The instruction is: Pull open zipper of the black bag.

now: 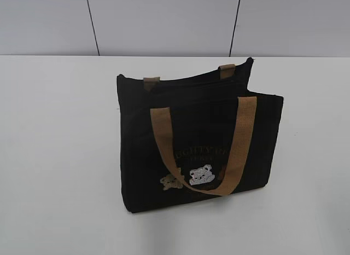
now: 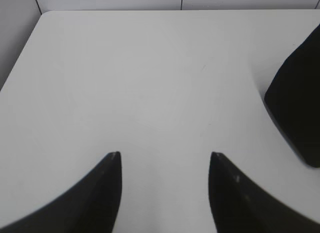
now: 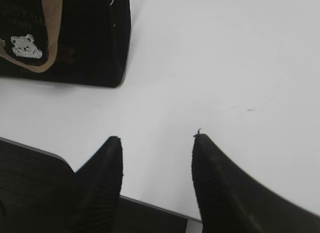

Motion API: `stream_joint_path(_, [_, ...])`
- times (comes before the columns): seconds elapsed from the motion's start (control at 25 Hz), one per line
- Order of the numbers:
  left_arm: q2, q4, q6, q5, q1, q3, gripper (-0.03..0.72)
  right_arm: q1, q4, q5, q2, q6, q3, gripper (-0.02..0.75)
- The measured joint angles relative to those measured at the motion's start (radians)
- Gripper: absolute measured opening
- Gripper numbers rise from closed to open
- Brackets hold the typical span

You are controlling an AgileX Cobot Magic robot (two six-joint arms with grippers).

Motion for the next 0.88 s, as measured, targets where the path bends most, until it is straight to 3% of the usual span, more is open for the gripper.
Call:
stream_joint_path(0.2, [-0.001, -0.001, 0.000, -0.002, 0.000, 0.001, 0.414, 0.000, -0.002, 0.000, -0.013, 0.003, 0.001, 0.312])
stream_joint_path(0.6, [-0.003, -0.001, 0.000, -0.002, 0.002, 0.001, 0.397, 0.000, -0.003, 0.000, -0.013, 0.008, 0.001, 0.305])
stream_joint_path(0.88, [-0.003, -0.001, 0.000, -0.002, 0.068, 0.001, 0.359, -0.075, -0.003, 0.000, -0.013, 0.008, 0.001, 0.305])
